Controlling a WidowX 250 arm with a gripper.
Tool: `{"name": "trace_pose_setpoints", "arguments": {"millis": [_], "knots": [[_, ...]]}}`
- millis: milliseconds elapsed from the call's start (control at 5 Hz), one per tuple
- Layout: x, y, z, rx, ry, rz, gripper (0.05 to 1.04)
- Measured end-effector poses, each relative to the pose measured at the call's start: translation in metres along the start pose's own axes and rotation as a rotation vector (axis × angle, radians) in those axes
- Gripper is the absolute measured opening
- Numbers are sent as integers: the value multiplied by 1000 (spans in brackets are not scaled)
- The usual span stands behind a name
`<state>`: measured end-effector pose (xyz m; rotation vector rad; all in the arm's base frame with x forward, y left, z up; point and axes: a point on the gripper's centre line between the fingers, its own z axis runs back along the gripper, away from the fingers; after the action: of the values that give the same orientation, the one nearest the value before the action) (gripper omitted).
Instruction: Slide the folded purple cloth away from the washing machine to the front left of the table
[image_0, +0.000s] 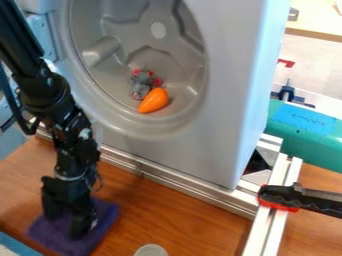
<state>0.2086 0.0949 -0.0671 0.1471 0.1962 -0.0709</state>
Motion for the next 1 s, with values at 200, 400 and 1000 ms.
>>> {"name": "trace_pose_setpoints", "arguments": {"millis": [200, 400, 1000], "knots": [[-21, -9, -3, -18, 29, -29, 1001], [-17, -9, 0, -22, -3, -36, 1001], [-1, -1, 79, -11, -236, 12, 1001]]}}
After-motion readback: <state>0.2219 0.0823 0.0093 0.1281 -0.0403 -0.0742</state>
